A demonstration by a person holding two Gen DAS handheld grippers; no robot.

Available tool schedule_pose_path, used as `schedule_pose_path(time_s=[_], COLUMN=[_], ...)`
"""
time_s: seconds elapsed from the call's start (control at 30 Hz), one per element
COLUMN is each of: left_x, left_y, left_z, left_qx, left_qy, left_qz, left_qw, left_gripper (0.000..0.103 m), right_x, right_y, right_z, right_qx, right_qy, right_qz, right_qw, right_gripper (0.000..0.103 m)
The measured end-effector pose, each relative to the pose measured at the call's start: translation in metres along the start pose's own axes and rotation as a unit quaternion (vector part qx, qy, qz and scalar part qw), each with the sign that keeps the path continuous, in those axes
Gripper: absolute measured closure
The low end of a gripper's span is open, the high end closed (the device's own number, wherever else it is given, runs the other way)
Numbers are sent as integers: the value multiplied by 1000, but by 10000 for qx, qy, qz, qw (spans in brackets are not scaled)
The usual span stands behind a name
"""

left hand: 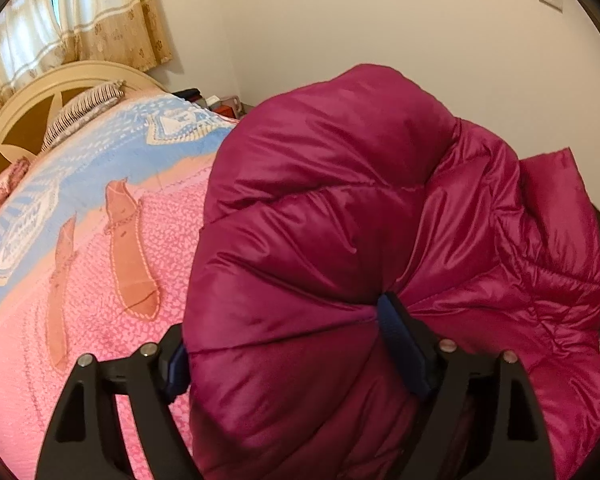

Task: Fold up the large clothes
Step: 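Carry the bundle with both grippers onto the red plaid cloth on the table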

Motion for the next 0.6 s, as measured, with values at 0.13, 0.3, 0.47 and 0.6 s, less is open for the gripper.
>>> schedule_pose_path(time_s=[0.13,0.3,0.47,0.6], left_x=[-1,-10,-16,-29], left_y=[-5,-17,-32,-46], left_z=[-4,6,7,10], left_qx=[150,-94,-37,-120], left_qy=[110,43,169,131], left_qz=[-19,-9,-89,-79], left_qw=[9998,9999,9998,9998], left_gripper=[16,16,16,16], right_x=[-4,-30,-36,-40], right_y=[5,47,70,77], right_z=[29,32,19,13], right_qx=[30,-167,-121,-71], right_qy=[-363,-339,-30,121], right_qz=[216,769,1010,1105], right_qw=[9991,9963,9948,9938], right_gripper=[69,70,70,70])
Point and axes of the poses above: each gripper's, at about its wrist camera, not at the fingertips, and y roughly the way its jaws point, z to its left, x to its top, the point moved 2 cm from there along y, roughly the way its jaws point, and after that the axes turned 9 degrees about z, right-handed, at the moved point
